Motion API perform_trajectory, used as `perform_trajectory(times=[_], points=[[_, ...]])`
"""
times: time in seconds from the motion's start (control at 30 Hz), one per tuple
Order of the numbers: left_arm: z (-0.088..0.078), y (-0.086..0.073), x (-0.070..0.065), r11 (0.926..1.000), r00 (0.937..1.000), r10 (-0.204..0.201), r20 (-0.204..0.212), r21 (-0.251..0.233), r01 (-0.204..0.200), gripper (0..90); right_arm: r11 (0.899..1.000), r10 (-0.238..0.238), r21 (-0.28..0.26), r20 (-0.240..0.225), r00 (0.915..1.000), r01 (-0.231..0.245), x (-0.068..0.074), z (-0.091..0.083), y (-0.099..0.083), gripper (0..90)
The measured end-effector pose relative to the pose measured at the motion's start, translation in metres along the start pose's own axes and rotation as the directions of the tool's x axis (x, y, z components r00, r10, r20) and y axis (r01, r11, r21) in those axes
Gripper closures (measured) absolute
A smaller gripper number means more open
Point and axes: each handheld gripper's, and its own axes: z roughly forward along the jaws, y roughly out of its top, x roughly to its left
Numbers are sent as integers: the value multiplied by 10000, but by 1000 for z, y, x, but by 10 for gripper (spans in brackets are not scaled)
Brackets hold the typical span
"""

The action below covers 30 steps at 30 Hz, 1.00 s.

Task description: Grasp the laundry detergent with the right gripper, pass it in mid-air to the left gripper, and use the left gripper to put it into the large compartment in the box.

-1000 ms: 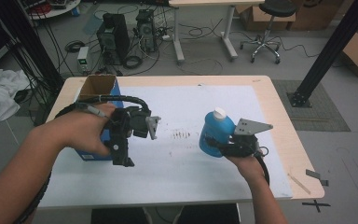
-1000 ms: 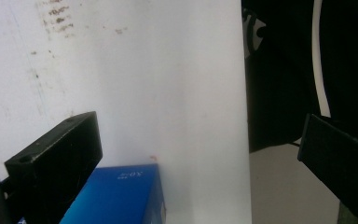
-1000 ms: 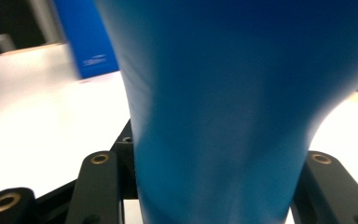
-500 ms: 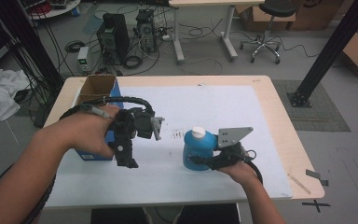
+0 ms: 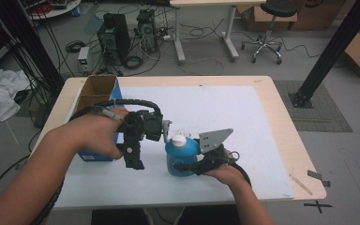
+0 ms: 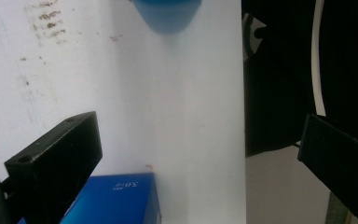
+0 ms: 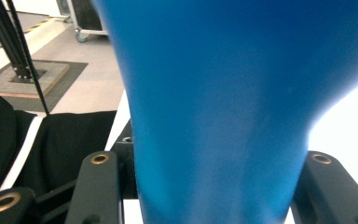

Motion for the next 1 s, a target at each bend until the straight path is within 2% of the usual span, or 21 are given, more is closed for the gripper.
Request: perform_trajectory(times=[0.13,0.23,0.43,0.57,0.83,1.0], points=[[6,4,0,9999,10000,-5,75,116,4,1,9999,12,113,-256,9997,-9,0,19,1,467],[9,3,1,9998,9999,-79,104,190,77,1,9999,26,118,-333,9994,-23,0,25,1,467],[15,1,3,9993,9993,-335,142,196,332,1,9998,-42,202,-403,9992,50,0,45,5,467],[19,1,3,9994,9995,-299,117,159,297,1,9998,9,192,-429,9991,-1,-1,61,9,466],[26,3,1,9994,9995,-314,-44,149,315,1,10000,-6,64,-459,9989,9,-1,77,15,467],[28,3,1,9991,9990,-397,-191,118,399,3,10000,81,3,-408,9991,-81,-1,80,17,467]])
